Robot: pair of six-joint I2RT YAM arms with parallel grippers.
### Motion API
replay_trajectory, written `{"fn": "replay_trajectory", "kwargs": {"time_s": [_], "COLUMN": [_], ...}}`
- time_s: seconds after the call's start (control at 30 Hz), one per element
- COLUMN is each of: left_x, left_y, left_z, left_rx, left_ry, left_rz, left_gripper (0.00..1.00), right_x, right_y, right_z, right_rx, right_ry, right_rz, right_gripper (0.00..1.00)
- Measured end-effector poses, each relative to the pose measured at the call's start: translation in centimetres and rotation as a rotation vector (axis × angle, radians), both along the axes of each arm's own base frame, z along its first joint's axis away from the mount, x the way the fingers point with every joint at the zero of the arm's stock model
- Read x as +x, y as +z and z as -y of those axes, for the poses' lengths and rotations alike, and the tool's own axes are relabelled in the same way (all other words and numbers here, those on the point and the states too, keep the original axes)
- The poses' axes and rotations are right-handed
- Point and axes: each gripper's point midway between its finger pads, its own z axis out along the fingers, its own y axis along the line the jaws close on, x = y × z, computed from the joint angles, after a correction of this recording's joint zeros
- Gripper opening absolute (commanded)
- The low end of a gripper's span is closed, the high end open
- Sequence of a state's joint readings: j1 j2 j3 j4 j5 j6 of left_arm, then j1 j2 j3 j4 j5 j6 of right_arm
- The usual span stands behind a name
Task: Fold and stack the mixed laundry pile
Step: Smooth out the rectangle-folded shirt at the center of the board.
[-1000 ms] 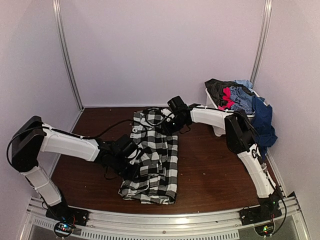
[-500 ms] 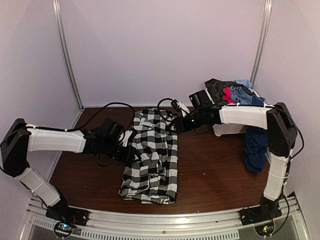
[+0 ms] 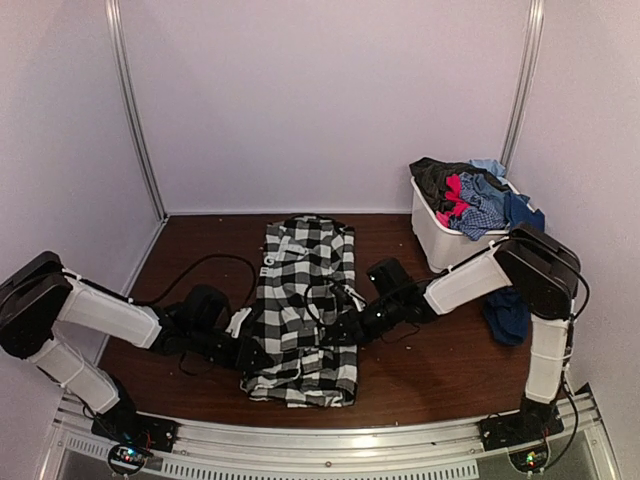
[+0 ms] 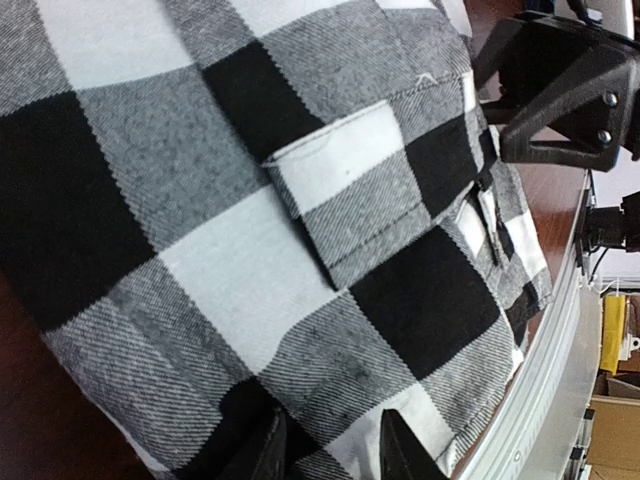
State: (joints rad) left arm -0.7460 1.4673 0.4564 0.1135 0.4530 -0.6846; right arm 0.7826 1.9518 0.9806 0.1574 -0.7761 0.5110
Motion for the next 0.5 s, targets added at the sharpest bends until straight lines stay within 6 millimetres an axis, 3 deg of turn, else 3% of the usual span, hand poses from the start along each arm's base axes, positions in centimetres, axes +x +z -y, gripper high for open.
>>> {"fn": "replay_trajectory", "kwargs": {"time_s": [0.23, 0.3, 0.37, 0.5], "left_x": [1.7, 2.0, 2.0, 1.4], "left_y": [0.4, 0.8, 1.6, 4.7], "left_z": [2.2, 2.5, 2.4, 2.7], "left_rx": [-0.078, -0.075, -0.075, -0.118], "left_ry": [-0.012, -0.014, -0.021, -0.051], "left_rz": [0.035, 0.046, 0.061, 0.124], "left_gripper": [0.36, 0.37, 0.38, 0.38], "right_x": [4.9, 5.5, 4.9, 1.3], "right_y": [0.2, 0.7, 1.6, 5.2], "right_z": [1.4, 1.7, 1.7, 1.8], "right_rx": [0.047, 0.036, 0.034, 0.082], "right_ry": [-0.064, -0.069, -0.058, -0.002], "right_rz": [0.014, 0.027, 0.033, 0.058], "right_gripper": [0.43, 0.44, 0.44, 0.44]}}
